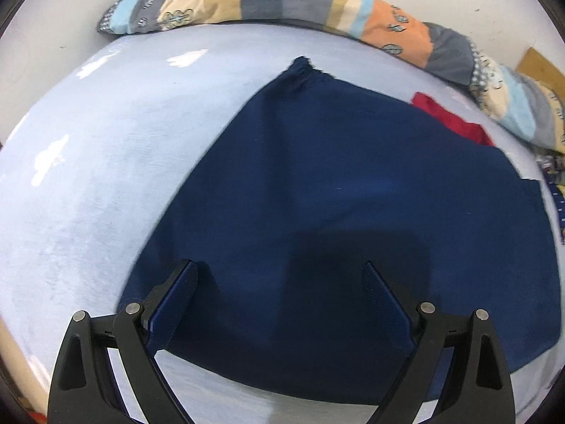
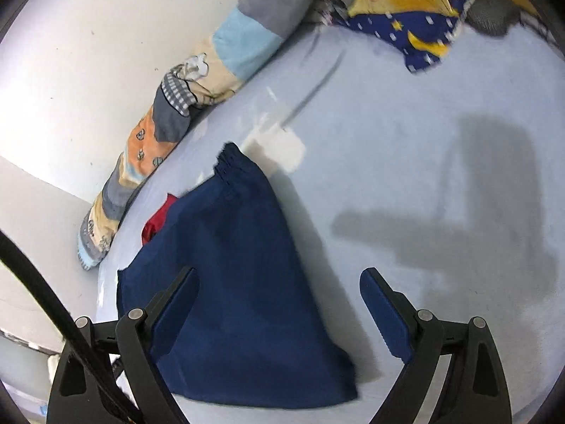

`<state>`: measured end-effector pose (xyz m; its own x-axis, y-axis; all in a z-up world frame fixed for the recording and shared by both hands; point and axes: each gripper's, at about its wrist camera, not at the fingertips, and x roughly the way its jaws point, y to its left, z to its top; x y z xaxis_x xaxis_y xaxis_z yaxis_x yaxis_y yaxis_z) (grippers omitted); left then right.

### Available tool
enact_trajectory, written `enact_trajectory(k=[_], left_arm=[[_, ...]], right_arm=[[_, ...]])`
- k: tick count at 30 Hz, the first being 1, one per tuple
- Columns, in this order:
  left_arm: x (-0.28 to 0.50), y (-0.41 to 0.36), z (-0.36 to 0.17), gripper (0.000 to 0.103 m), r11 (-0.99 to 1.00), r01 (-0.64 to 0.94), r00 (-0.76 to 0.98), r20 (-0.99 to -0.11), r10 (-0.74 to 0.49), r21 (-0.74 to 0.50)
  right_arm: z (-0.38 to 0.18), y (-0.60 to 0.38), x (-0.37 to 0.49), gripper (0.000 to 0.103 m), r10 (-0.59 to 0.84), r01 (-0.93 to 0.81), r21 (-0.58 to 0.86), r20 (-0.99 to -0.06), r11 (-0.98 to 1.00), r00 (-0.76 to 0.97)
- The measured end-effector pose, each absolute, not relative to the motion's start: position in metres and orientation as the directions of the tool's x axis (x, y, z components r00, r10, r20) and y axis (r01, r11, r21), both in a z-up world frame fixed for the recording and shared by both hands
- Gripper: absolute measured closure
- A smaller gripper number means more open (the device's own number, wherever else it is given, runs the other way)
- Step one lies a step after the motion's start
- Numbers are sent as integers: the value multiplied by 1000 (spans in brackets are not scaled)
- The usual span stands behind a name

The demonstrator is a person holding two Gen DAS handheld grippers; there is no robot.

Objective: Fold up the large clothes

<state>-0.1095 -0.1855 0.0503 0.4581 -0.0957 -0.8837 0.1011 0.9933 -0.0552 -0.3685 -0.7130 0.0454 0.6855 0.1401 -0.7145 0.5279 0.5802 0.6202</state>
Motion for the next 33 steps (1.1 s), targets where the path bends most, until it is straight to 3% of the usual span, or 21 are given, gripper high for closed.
enact_trajectory(k=[7, 15, 25, 27, 33], left_arm=[[-114, -211, 52, 9, 983, 167, 465, -873, -150, -80], [-121, -234, 52, 10, 971, 227, 464, -868, -177, -76], [-126, -242, 47, 9, 967, 249, 456, -875, -161, -48], [-126, -243, 47, 9, 967, 252, 456, -875, -161, -46], [-125, -243, 45, 9, 963, 268, 456, -879, -139, -13]], right_arm=[[12, -703, -378, 7, 352, 500, 694, -706, 518, 614], [-6, -672, -422, 7, 409, 509, 753, -655, 417, 635], [-20, -674, -377, 7, 357, 467, 815, -573, 342, 738], [-25, -685, -361, 0, 410, 454, 834, -550, 314, 727], [-21, -705, -354, 4, 523, 396, 895, -443, 208, 728]])
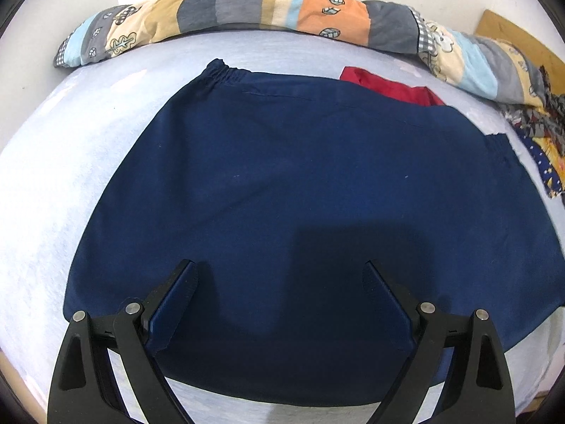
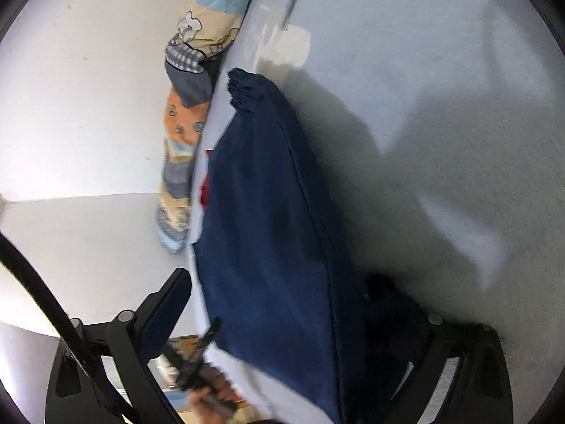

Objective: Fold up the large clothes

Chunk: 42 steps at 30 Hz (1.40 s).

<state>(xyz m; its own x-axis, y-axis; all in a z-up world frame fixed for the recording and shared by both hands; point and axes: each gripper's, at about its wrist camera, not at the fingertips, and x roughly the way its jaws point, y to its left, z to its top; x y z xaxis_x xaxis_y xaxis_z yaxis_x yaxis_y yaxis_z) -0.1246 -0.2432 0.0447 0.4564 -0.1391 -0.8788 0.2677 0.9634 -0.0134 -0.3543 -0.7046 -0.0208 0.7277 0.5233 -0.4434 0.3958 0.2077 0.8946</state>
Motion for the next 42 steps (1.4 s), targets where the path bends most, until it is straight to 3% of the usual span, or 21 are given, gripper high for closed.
enact_trajectory(k=[5, 8, 10, 14, 15, 17, 24, 28, 30, 32, 34, 38, 42], left_arm=[[-119, -245, 43, 9, 970, 243, 450, -883, -136, -25], [-121, -251, 43, 9, 965, 261, 449, -882, -140, -21], [-124, -253, 41, 9, 960, 280, 453, -882, -131, 1], [-124, -253, 40, 9, 956, 292, 456, -881, -126, 14], [-123, -253, 40, 9, 957, 291, 457, -880, -124, 16], [-121, -253, 39, 9, 958, 287, 459, -880, -121, 18], [-118, -253, 39, 9, 958, 286, 456, -882, -121, 16], [-116, -251, 41, 9, 961, 276, 459, -880, -124, 9], [-114, -249, 46, 9, 962, 272, 475, -870, -133, 2], [-110, -247, 54, 9, 963, 267, 513, -850, -119, 27], [-105, -242, 57, 9, 968, 240, 551, -832, -70, 77], [-94, -242, 31, 8, 961, 230, 486, -874, 27, 157], [-100, -250, 42, 6, 945, 210, 553, -827, 96, 250]], right_arm=[[4, -694, -344, 4, 555, 310, 910, -413, 274, 722], [-11, -696, -326, 4, 518, 387, 847, -530, 364, 672], [-18, -701, -313, 4, 545, 389, 860, -510, 330, 665], [8, -707, -288, 8, 567, 237, 876, -457, 419, 685], [3, -707, -284, 8, 567, 246, 865, -478, 438, 670], [-15, -702, -275, 22, 556, 312, 803, -583, 508, 592], [-8, -691, -277, 22, 513, 248, 759, -606, 602, 607], [3, -672, -279, 21, 425, 250, 655, -687, 713, 589], [8, -668, -273, 31, 450, 236, 669, -679, 705, 581], [15, -658, -271, 65, 474, 170, 663, -669, 729, 573], [27, -652, -272, 75, 488, 135, 670, -650, 730, 583], [59, -642, -279, 80, 530, 49, 714, -561, 698, 636], [78, -635, -283, 80, 555, 11, 770, -470, 638, 687]])
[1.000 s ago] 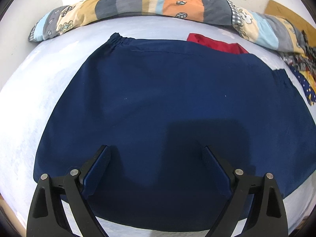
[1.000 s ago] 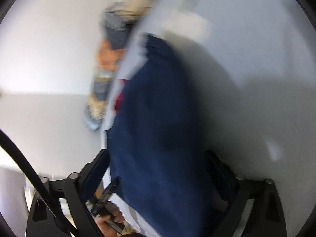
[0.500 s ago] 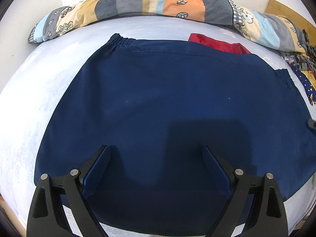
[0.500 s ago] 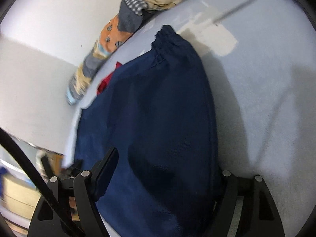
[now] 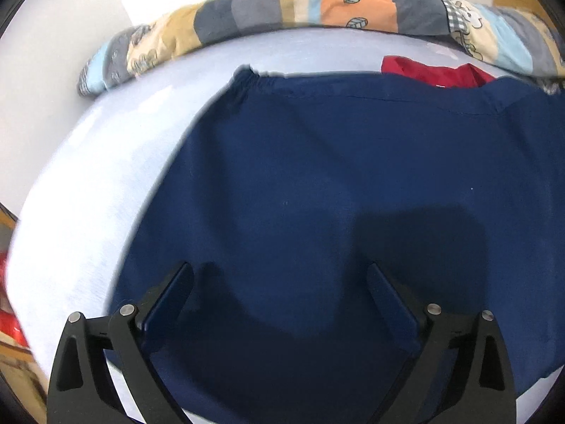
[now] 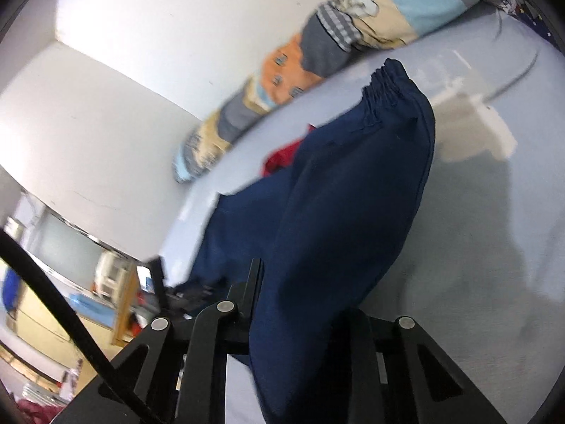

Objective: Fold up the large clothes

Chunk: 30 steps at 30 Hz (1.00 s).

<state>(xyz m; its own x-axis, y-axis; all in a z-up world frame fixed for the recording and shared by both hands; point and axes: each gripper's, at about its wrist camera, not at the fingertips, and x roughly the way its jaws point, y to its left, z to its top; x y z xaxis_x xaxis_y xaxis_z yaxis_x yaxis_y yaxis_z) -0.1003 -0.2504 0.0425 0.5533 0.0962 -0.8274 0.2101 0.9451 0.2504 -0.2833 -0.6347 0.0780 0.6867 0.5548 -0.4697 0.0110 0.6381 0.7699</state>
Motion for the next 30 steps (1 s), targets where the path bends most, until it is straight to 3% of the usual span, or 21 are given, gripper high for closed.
enact_trajectory(k=[1, 3, 6, 9, 13, 18, 24, 27, 29, 30], left_arm=[[-109, -255, 57, 6, 938, 192, 638, -763, 103, 288], [-125, -263, 81, 6, 939, 233, 713, -701, 10, 251], [-136, -276, 77, 6, 934, 324, 671, -732, -117, 148], [-144, -303, 41, 5, 896, 372, 629, -776, -51, 243], [-165, -327, 16, 5, 836, 308, 730, -677, 98, 454], [-165, -322, 17, 5, 856, 302, 720, -689, 83, 419], [-160, -313, 24, 5, 889, 316, 661, -749, 45, 332], [-161, -312, 24, 5, 899, 310, 646, -762, 40, 310], [-160, -312, 24, 5, 901, 311, 640, -768, 37, 303], [-160, -312, 25, 5, 901, 313, 636, -771, 35, 300]], right_arm=[[80, -631, -282, 80, 552, 19, 777, -463, 629, 693], [85, -625, -280, 80, 548, 27, 785, -455, 619, 702], [89, -620, -280, 80, 539, 40, 791, -452, 610, 710], [91, -621, -282, 80, 538, 48, 815, -425, 578, 728], [100, -623, -283, 82, 547, 30, 855, -357, 517, 757], [113, -604, -274, 82, 579, -15, 861, -328, 508, 746], [103, -611, -272, 80, 552, 61, 834, -416, 549, 723], [82, -630, -274, 72, 524, 145, 827, -469, 544, 710], [63, -643, -274, 46, 514, 197, 813, -512, 547, 688], [53, -649, -274, 46, 497, 234, 797, -546, 557, 674]])
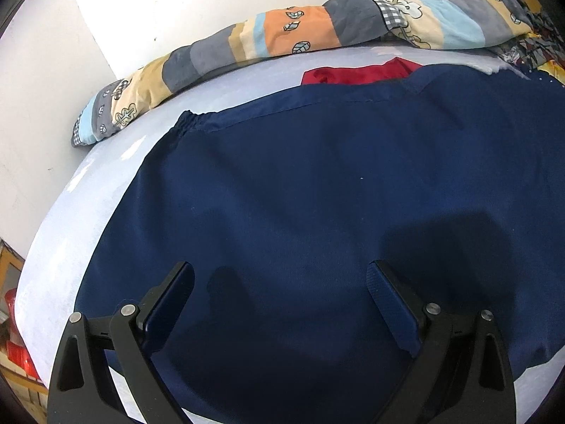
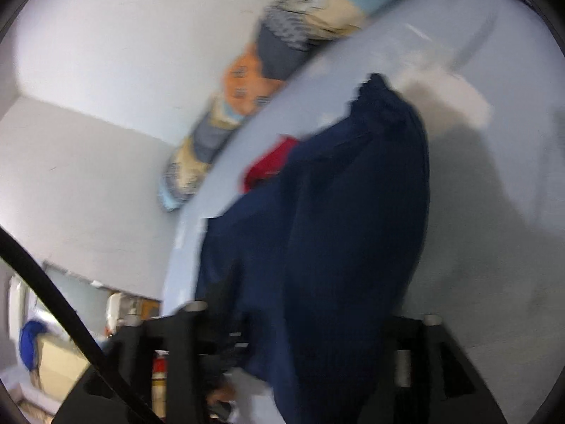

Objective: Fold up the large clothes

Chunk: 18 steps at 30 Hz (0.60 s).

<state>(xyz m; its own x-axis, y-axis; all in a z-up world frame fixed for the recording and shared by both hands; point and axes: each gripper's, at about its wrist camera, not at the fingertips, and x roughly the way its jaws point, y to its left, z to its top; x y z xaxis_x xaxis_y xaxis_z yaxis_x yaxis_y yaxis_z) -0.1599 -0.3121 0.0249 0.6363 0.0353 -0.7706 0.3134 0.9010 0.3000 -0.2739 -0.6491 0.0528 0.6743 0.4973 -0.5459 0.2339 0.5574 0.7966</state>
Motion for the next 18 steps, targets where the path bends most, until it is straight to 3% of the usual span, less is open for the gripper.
enact_trajectory(k=[5, 9, 10, 11, 18], left_arm=[[-157, -310, 26, 5, 904, 321, 620, -784, 24, 281], [-152, -308, 26, 5, 910, 326, 601, -799, 11, 257], [-151, -307, 26, 5, 910, 328, 596, -803, 7, 252], [-150, -306, 26, 5, 911, 330, 591, -807, 5, 247], [-150, -308, 29, 5, 898, 353, 586, -811, 8, 263]], right_arm=[[-5, -666, -266, 46, 528, 328, 779, -611, 535, 590], [-14, -667, -266, 49, 520, 315, 790, -592, 526, 616], [-11, -664, -265, 73, 506, 312, 777, -604, 547, 616], [-4, -658, -262, 86, 512, 276, 769, -603, 576, 612], [49, -630, -269, 91, 397, 218, 651, -657, 727, 641]])
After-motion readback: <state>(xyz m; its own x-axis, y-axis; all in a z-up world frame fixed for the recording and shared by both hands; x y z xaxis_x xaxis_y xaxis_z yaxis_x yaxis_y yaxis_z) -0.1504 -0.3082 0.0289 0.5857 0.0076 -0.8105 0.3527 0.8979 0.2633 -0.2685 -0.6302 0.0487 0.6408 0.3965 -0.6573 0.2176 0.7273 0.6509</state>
